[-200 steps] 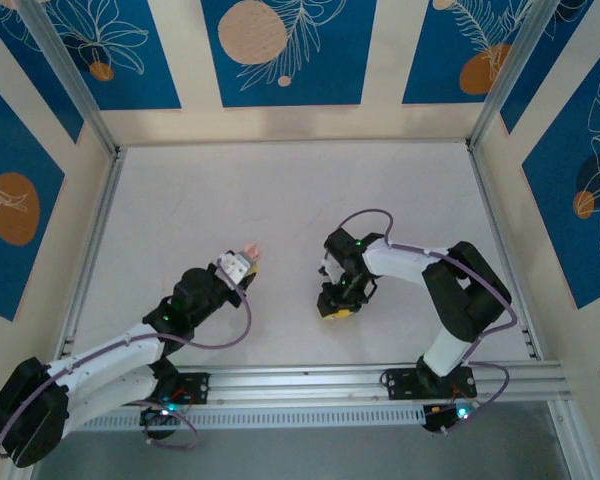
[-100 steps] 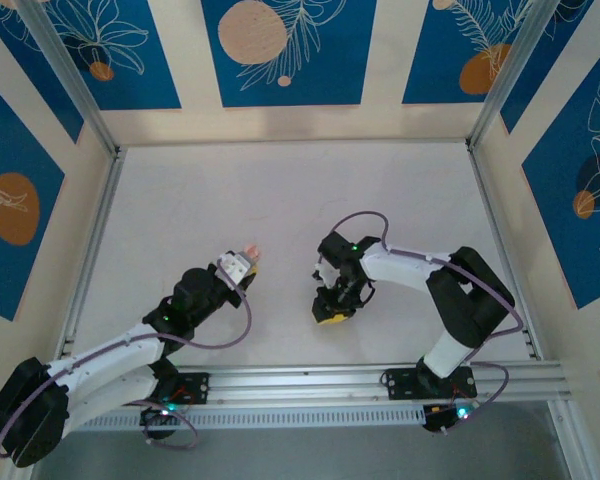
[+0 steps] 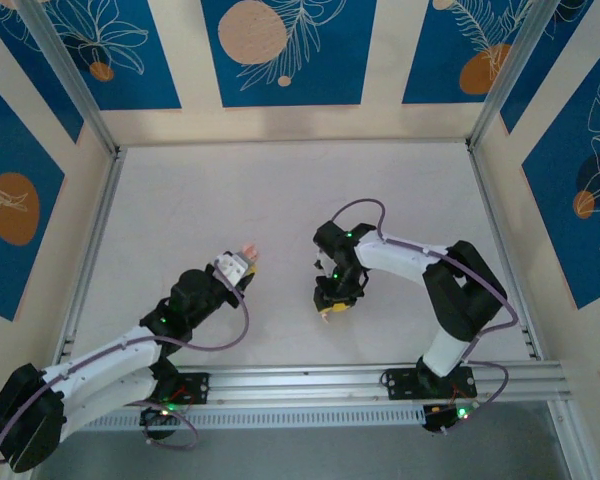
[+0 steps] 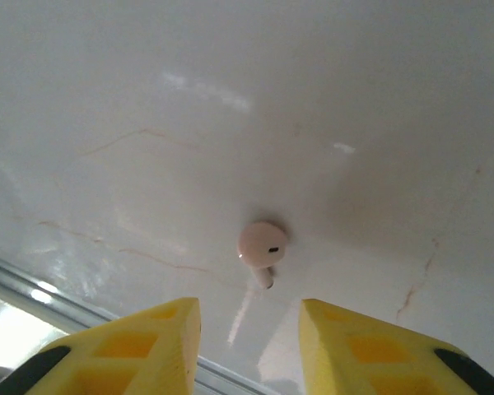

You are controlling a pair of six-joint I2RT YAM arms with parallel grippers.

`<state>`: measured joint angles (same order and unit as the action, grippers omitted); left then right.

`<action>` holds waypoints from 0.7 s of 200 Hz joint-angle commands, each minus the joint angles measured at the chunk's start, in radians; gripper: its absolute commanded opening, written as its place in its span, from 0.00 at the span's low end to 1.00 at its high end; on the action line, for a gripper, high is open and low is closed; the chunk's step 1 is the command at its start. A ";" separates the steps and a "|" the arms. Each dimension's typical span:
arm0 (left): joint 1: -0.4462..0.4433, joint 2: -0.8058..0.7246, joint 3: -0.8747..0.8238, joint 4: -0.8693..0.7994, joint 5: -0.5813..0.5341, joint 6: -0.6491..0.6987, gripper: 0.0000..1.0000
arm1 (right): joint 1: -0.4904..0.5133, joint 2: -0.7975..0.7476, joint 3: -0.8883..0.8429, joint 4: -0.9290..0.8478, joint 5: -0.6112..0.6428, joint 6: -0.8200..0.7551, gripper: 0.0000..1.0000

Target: Insert the wireless bluetooth earbuds into the charging case

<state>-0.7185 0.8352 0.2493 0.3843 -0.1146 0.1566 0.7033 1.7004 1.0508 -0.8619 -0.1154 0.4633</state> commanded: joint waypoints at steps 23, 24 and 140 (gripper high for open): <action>-0.011 -0.028 -0.007 -0.010 -0.018 0.000 0.11 | 0.019 0.070 0.047 -0.027 0.011 -0.014 0.35; -0.010 -0.029 -0.007 -0.010 -0.018 -0.001 0.11 | 0.020 0.071 0.047 -0.025 0.010 -0.015 0.35; -0.010 -0.047 -0.007 -0.024 -0.019 -0.002 0.11 | 0.058 0.132 0.059 -0.019 0.050 0.005 0.23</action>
<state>-0.7185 0.7994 0.2474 0.3717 -0.1177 0.1566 0.7509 1.8252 1.1042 -0.8654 -0.0769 0.4549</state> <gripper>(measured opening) 0.156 0.253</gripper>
